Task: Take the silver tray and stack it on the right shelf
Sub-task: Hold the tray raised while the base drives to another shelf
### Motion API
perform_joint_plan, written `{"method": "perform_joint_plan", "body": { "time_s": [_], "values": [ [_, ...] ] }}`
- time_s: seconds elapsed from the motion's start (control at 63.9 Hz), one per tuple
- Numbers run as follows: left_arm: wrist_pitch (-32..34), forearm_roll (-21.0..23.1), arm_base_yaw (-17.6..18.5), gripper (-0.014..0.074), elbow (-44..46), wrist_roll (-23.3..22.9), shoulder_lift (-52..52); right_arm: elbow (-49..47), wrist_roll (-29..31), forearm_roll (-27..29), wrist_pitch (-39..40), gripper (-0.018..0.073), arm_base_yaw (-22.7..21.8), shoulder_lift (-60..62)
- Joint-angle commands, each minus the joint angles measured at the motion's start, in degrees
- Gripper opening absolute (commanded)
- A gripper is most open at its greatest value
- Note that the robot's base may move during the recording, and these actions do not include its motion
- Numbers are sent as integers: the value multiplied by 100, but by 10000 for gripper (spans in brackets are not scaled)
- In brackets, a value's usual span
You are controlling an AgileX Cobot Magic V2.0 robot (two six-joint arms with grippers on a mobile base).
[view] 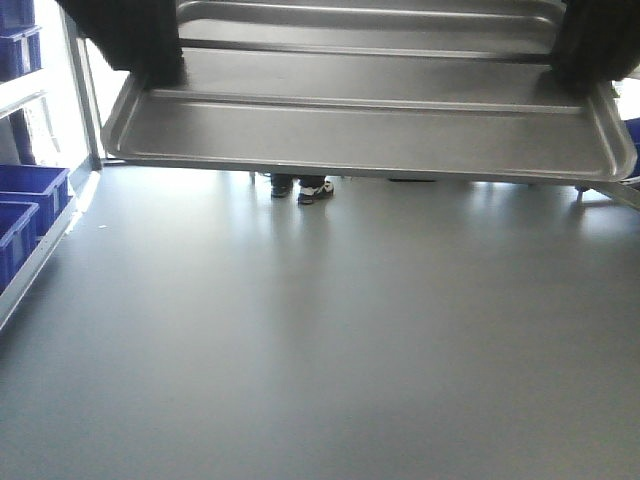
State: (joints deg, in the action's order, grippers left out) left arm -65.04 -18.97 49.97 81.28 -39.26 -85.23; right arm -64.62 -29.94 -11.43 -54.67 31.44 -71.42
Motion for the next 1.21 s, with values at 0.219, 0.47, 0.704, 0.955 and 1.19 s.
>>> {"method": "perform_joint_plan", "body": {
  "time_s": [0.219,0.47,0.704,0.955,1.19],
  "values": [
    [245,-14,92,-95,194,136,221,-252,145,-41,495,57,6,180],
    [245,-2,92,-95,194,136,221,-252,145,-41,495,57,6,180],
    [245,-2,92,-95,194,136,221,-252,145,-41,495,57,6,180],
    [245,-2,92,-95,194,136,221,-252,145,-41,495,57,6,180],
    [245,1,81,-95,194,136,211,-252,145,-41,495,57,6,180]
  ]
}}
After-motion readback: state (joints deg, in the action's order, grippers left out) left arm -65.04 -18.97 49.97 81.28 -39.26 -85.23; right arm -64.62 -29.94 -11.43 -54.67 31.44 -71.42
